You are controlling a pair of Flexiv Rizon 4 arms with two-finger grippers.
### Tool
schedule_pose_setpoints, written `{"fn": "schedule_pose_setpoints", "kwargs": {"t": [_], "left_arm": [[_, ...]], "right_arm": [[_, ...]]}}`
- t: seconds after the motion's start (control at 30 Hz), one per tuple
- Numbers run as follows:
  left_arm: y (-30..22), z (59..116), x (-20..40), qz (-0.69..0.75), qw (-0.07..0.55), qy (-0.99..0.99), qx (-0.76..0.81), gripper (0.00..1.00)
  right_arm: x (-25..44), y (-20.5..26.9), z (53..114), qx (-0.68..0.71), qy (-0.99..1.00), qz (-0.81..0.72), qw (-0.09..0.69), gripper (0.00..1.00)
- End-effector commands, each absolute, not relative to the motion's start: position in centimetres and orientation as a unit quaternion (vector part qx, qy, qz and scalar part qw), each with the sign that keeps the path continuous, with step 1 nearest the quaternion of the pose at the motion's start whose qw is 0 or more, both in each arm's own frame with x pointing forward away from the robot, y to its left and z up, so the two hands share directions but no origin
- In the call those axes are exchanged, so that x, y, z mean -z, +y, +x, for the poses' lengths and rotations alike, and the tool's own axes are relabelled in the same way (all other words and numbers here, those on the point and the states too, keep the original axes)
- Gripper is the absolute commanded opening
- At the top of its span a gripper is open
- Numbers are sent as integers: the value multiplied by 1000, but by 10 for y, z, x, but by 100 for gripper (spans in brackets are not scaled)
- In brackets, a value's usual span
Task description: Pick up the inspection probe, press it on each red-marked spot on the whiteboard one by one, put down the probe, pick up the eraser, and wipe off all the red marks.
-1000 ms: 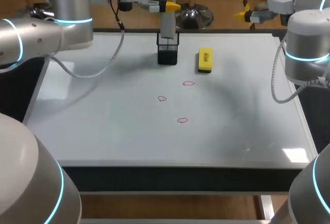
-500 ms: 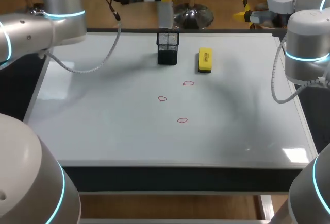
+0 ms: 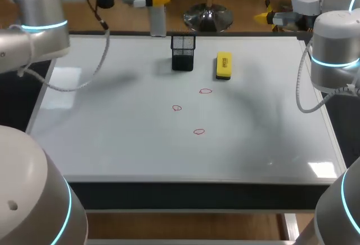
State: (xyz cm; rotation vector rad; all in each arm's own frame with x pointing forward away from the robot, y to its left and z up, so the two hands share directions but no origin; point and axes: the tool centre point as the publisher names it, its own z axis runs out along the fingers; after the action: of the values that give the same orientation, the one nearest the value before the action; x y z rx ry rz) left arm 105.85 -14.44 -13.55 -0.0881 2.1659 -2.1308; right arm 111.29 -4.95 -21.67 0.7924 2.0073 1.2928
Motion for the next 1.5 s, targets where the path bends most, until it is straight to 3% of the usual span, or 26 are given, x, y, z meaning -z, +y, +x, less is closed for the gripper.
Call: {"fn": "schedule_pose_setpoints", "kwargs": {"t": [0.03,0.8,1.5], "left_arm": [[-120,1044,136,-42,66,713,697,0],[-20,1042,177,-43,86,713,694,0],[-2,1056,193,-66,96,721,683,0]], "right_arm": [[217,-50,1113,-489,760,300,307,100],[217,-50,1113,-489,760,300,307,100],[217,-50,1113,-489,760,300,307,100]]}}
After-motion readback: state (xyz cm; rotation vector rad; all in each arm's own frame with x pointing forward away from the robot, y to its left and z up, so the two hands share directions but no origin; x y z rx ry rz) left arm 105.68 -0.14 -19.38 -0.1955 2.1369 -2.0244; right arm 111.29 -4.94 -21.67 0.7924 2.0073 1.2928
